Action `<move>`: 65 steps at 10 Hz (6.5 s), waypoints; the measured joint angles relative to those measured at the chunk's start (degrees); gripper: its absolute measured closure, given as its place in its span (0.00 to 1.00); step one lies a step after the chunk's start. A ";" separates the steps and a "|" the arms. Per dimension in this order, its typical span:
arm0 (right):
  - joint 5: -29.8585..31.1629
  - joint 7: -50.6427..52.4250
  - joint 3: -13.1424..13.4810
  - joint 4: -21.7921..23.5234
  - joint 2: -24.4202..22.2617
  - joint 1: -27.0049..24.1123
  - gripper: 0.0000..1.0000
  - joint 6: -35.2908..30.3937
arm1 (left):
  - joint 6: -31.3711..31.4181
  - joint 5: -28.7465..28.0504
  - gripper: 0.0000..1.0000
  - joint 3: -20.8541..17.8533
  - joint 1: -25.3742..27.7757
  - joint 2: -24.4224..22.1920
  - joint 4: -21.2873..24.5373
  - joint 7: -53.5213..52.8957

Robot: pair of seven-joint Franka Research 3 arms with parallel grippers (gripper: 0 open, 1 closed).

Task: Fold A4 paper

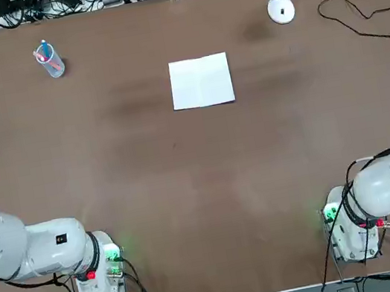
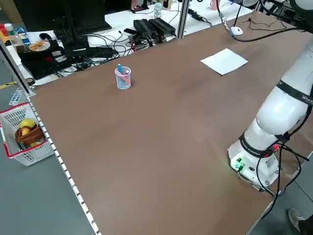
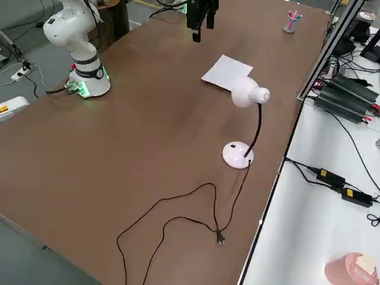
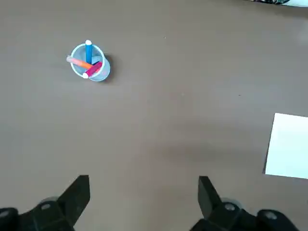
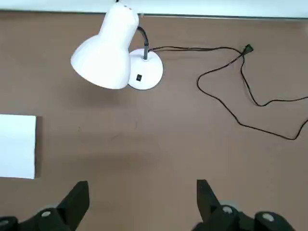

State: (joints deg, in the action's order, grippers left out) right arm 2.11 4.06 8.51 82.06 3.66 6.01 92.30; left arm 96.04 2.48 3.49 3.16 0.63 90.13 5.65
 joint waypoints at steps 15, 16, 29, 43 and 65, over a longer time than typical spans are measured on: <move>-2.32 -0.06 1.10 1.05 0.55 -6.34 0.01 -1.57 | 5.06 3.45 0.99 11.45 -9.52 10.85 -0.10 20.09; -2.54 -0.13 1.11 1.05 0.56 -6.74 0.01 -1.31 | 6.38 3.45 0.99 11.45 -11.15 12.08 -0.11 22.39; -23.07 -0.16 0.91 18.32 -1.21 -10.93 0.01 1.50 | 33.96 -8.13 0.99 11.17 -25.50 34.41 -4.25 48.92; -28.77 -0.04 -0.37 20.77 2.38 5.50 0.01 2.84 | 45.60 -12.96 0.99 5.83 -31.12 50.36 -10.30 51.82; -56.43 13.25 -0.54 31.86 24.29 21.46 0.02 42.52 | 46.95 -13.10 0.99 3.43 -34.05 52.20 -10.47 52.31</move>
State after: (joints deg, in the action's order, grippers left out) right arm -54.32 17.32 7.97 113.92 27.95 27.47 134.81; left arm 142.99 -10.63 6.93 -30.89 52.84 79.66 57.96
